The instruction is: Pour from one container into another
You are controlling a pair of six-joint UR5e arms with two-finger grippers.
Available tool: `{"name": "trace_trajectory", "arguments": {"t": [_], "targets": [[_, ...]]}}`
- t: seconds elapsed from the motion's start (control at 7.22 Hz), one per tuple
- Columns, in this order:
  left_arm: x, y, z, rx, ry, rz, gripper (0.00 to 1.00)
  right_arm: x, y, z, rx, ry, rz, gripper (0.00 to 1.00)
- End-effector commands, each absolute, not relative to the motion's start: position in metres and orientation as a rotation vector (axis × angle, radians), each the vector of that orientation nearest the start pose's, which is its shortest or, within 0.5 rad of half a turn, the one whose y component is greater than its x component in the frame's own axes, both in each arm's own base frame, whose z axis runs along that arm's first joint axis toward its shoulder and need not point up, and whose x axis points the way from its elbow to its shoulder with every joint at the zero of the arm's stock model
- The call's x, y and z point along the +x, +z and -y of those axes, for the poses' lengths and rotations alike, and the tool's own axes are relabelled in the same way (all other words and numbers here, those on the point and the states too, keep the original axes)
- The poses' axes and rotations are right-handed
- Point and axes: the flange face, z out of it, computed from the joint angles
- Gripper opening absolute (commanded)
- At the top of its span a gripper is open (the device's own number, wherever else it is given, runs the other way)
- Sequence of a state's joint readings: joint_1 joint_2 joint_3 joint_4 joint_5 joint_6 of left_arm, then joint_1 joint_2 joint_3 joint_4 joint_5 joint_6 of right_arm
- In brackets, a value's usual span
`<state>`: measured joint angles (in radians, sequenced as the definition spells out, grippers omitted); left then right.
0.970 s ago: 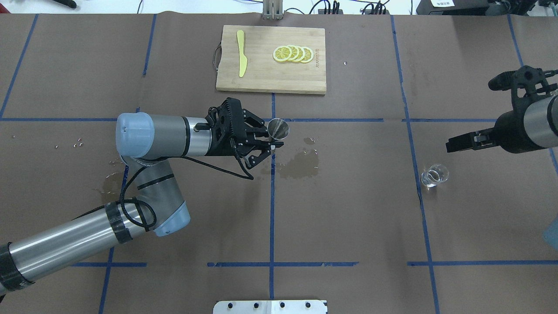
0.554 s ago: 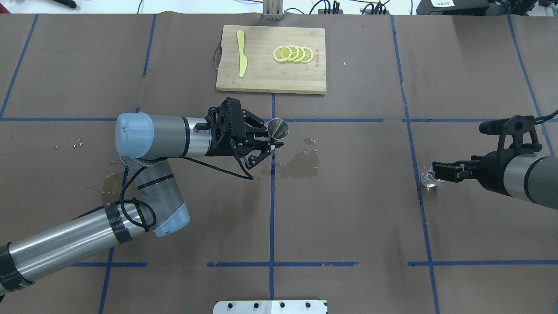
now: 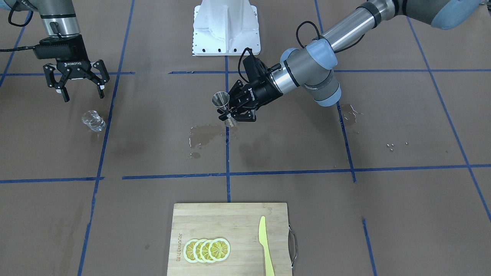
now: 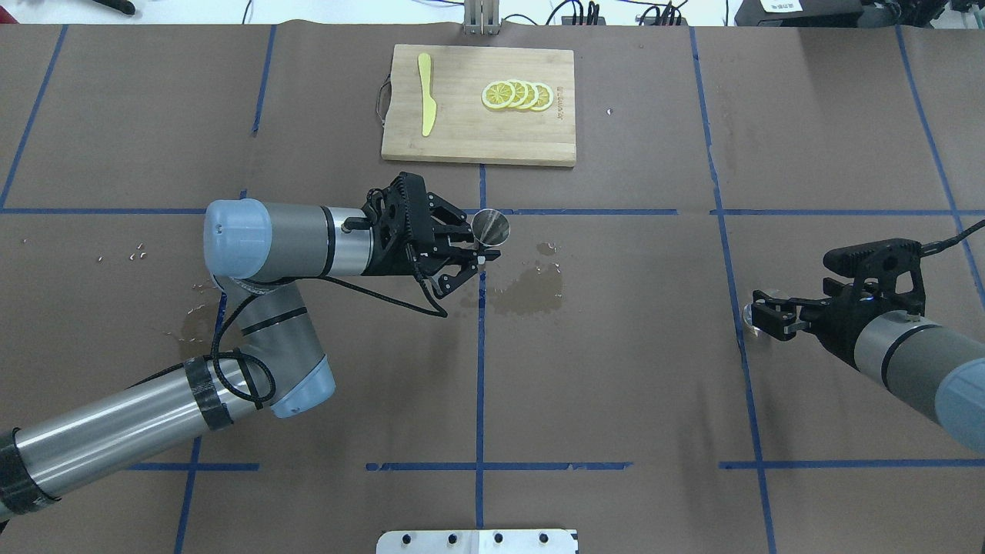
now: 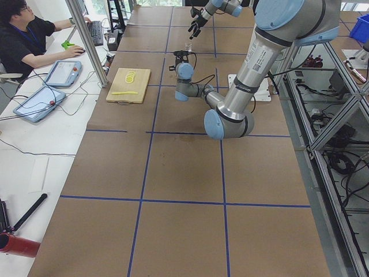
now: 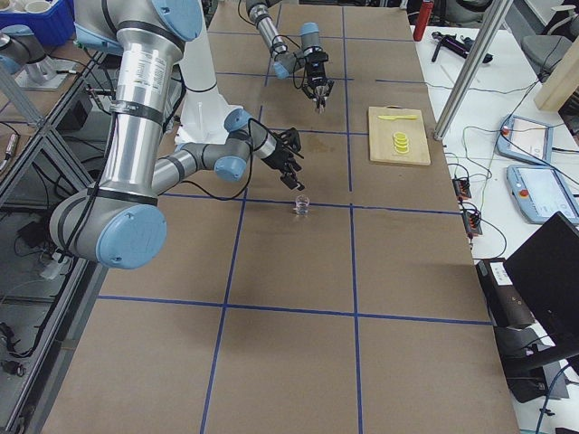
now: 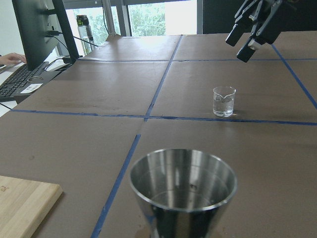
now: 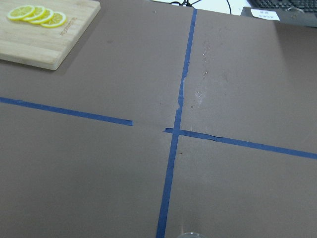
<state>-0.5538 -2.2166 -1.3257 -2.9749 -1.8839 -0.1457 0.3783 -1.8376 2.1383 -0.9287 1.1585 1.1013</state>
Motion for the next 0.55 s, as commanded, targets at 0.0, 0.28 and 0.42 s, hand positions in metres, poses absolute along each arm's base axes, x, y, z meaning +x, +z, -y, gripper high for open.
{"name": "trace_trajectory", "arguments": {"t": [0.0,0.28,0.42], "targets": [[0.529,0.232,0.448,1.434,0.892,-1.222,0.00,-0.320,0.467,0.294,0.847,0.161,0.710,0.99],[0.529,0.231,0.448,1.436,0.892,-1.223,0.00,-0.327,0.488,0.286,0.921,0.210,0.673,0.99],[0.529,0.231,0.448,1.436,0.892,-1.223,0.00,-0.333,0.496,0.280,0.958,0.239,0.662,0.99]]}}
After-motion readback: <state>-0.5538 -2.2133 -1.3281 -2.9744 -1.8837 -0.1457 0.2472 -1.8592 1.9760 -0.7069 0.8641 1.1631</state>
